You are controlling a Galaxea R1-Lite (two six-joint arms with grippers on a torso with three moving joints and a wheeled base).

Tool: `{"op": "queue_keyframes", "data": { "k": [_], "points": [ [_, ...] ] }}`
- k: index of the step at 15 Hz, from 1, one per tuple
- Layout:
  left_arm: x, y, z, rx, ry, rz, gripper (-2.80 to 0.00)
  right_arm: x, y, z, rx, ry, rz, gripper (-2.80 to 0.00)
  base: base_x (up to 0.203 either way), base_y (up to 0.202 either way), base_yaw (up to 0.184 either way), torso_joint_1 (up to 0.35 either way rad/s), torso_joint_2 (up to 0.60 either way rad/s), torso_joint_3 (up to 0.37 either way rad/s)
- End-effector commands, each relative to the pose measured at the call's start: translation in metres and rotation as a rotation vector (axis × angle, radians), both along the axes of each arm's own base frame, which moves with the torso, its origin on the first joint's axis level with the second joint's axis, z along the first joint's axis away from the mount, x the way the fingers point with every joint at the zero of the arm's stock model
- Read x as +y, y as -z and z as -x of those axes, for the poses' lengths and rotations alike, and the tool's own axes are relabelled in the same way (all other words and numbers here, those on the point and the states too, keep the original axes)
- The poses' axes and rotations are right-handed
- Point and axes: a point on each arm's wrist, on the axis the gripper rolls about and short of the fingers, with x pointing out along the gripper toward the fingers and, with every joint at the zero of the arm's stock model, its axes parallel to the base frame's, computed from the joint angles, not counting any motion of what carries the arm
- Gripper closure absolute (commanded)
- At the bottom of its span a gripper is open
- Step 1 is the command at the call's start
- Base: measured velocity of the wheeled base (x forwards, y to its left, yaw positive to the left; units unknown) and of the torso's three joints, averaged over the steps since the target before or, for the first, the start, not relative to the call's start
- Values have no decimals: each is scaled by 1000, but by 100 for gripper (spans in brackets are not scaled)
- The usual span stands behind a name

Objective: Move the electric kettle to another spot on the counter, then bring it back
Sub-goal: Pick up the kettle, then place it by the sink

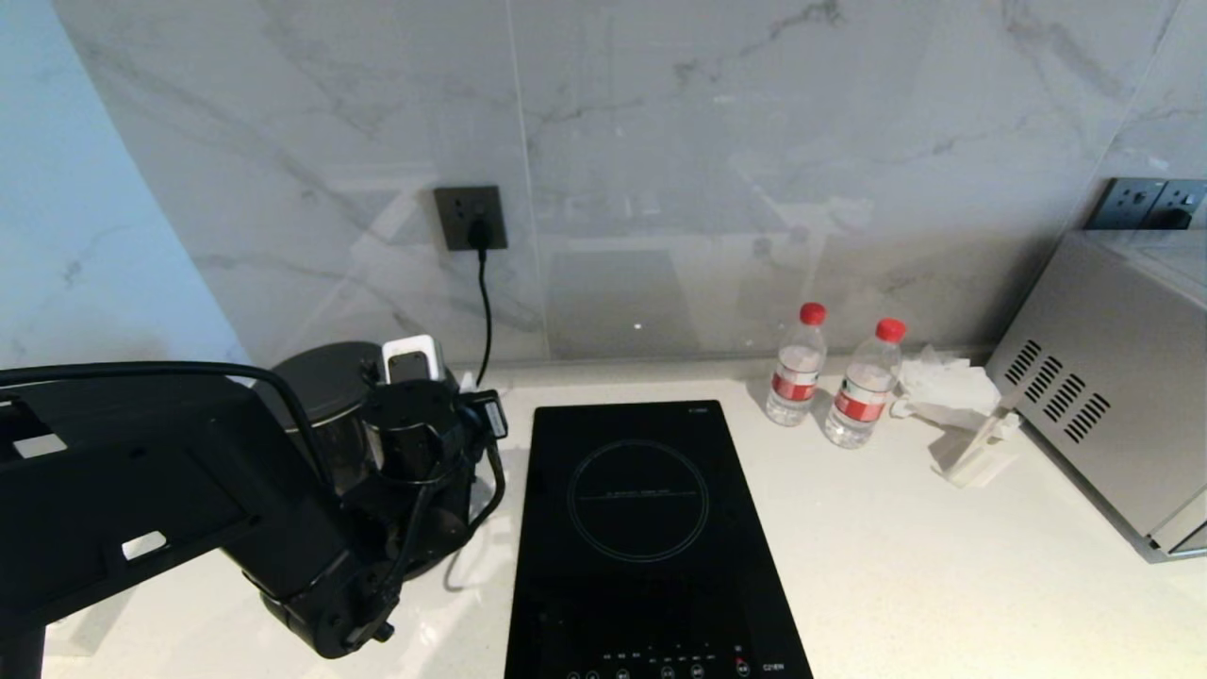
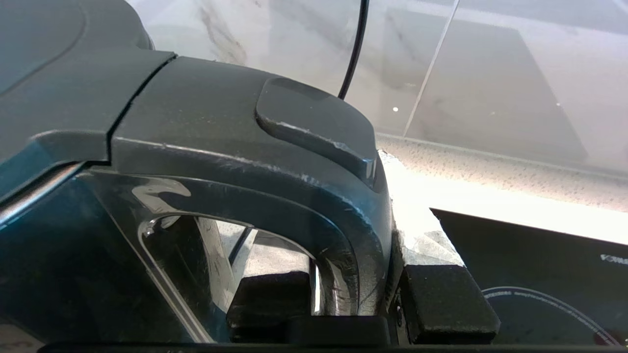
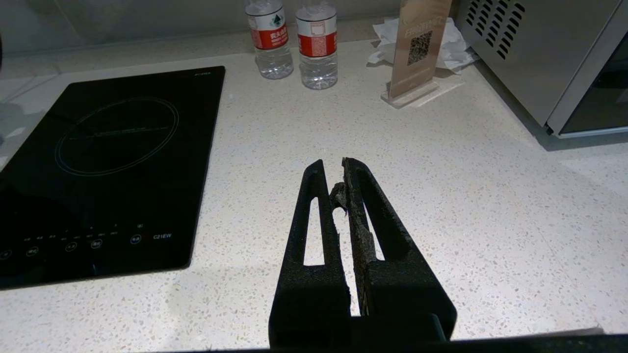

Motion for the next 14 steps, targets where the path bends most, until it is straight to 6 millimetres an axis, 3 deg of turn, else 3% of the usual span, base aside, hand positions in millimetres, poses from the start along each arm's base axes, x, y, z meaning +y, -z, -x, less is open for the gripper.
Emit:
{"op": "queue_keyframes", "data": {
  "k": [1,4,7,14],
  "points": [
    [1,-7,2,-23,-4,13,0,0,0,0,0,1,-1,0,0,0,0,0,0,0],
    [3,-15,6,-36,-3,8,0,0,0,0,0,1,-1,0,0,0,0,0,0,0],
    [3,-25,23,-40,26,0,0,0,0,0,0,-1,0,0,0,0,0,0,0,0],
    [9,-17,59,23,108,-33,0,0,0,0,0,1,0,0,0,0,0,0,0,0]
  ]
}}
